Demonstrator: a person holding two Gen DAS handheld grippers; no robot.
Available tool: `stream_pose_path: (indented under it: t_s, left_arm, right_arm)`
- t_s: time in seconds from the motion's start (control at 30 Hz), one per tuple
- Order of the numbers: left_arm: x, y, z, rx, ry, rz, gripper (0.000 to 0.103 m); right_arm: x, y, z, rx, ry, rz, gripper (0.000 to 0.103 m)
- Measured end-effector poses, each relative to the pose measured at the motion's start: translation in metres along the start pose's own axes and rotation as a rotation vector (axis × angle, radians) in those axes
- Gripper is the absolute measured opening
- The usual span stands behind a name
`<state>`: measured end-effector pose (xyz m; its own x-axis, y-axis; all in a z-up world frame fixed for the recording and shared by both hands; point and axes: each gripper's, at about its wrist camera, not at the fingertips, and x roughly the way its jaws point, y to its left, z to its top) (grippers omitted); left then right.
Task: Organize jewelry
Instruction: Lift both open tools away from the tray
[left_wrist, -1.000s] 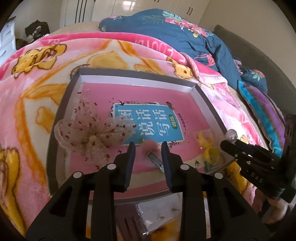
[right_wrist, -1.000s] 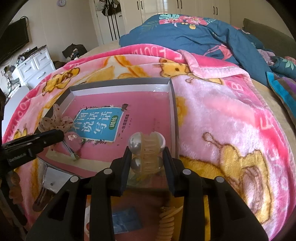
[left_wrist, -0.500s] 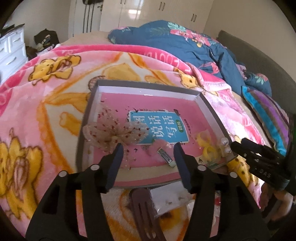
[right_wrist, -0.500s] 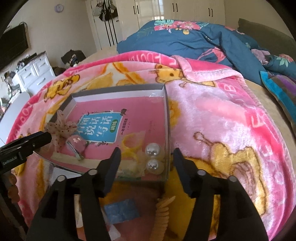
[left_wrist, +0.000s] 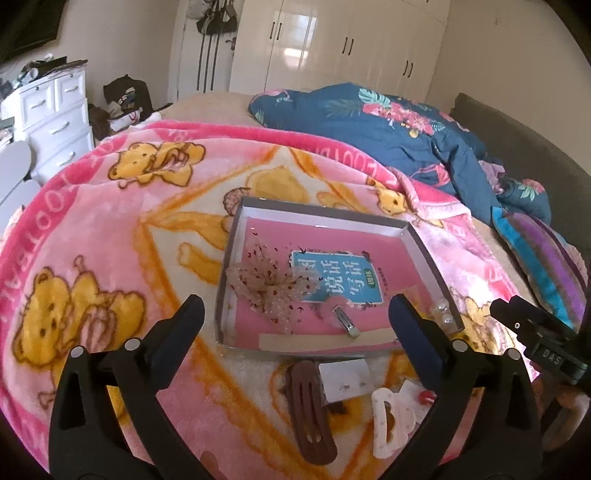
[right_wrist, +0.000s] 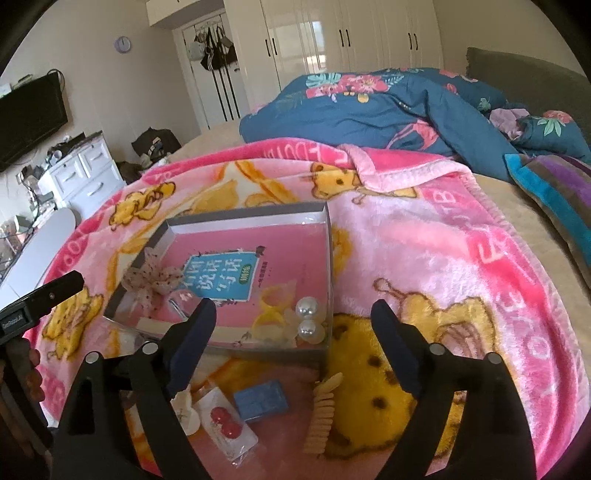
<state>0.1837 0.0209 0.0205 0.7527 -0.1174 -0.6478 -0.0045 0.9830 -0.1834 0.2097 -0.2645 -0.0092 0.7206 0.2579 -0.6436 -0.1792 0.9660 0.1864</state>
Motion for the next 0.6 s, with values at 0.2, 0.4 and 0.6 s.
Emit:
stream_pose_path:
  t_s: [0.2,0.4,0.6]
  left_arm:
    - [-0.021,0.001,0.003,-0.017,-0.026,-0.010,0.093]
    - [-0.043,0.000,0.005,-0.017,-0.060,-0.017,0.093]
    - [-0.059,-0.004,0.002,0.000,-0.073,-0.028,0.093]
  right_arm:
    - [-0.020,0.004,0.004,-0.010,-0.030,0.011,0.085]
    - [-0.042,0.007,0.006,-0.021,-0.067,0.023,0.085]
    - [-0.060,0.012,0.008,-0.032,-0.092,0.032,0.086]
